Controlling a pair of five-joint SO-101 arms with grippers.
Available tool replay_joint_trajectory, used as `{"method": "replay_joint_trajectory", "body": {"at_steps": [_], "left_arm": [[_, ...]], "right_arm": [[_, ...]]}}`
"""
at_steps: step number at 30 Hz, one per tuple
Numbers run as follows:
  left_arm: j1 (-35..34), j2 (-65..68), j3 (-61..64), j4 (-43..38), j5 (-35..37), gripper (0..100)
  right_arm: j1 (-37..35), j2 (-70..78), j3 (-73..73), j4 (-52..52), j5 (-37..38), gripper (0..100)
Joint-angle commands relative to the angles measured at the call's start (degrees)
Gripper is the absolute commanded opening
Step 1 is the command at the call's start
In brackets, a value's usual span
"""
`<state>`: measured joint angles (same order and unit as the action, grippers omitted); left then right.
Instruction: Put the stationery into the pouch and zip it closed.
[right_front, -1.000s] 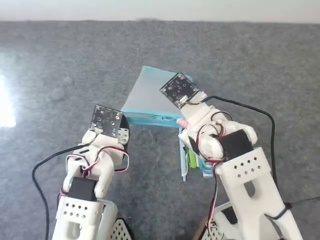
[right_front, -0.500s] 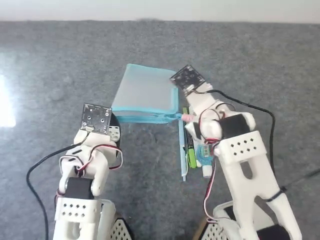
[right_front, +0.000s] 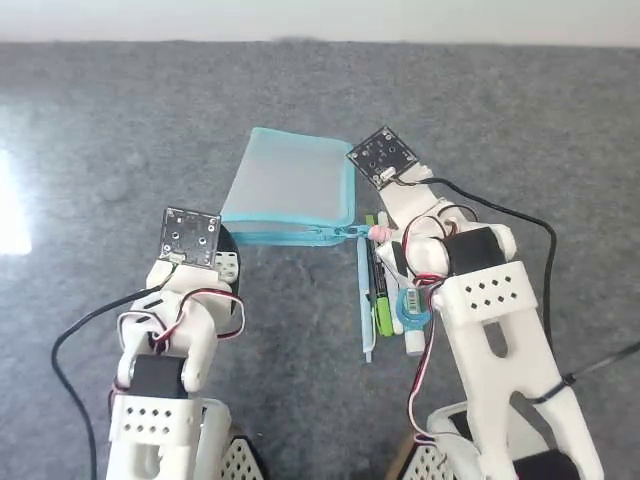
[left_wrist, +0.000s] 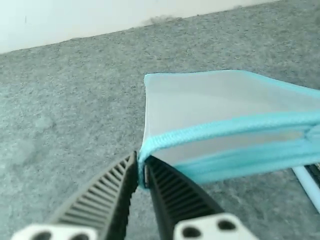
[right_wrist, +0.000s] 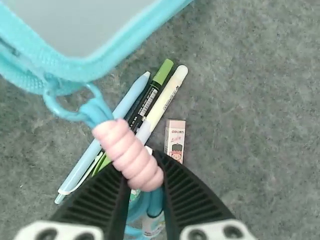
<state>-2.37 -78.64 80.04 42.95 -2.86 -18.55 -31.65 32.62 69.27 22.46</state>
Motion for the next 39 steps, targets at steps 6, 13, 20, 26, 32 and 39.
{"method": "replay_joint_trajectory", "body": {"at_steps": [6,13,20,26,32,39], "left_arm": [[-1.41,-0.79,-0.92,-0.7,0.79,1],[-1.41,-0.79,-0.92,-0.7,2.81,1],[-1.49,-0.79,-0.75,-0.62,5.54,1],[-1.49,-0.79,-0.92,-0.79,6.86,1],[-1.49,-1.14,-1.01,-0.79,7.12,1],[-2.2,-0.88,-2.07,-0.7,7.65,1]], "right_arm": [[2.15,-0.4,-3.16,-0.75,0.7,0.9],[0.84,-1.01,-5.8,5.14,-0.44,21.7],[-4.88,-1.01,-8.09,11.65,-1.05,30.3],[-4.97,-6.99,-6.77,11.12,-0.79,30.3],[-5.49,-31.34,9.67,1.1,-0.53,30.3],[-0.75,-35.82,24.7,-7.43,-3.08,30.3]]}}
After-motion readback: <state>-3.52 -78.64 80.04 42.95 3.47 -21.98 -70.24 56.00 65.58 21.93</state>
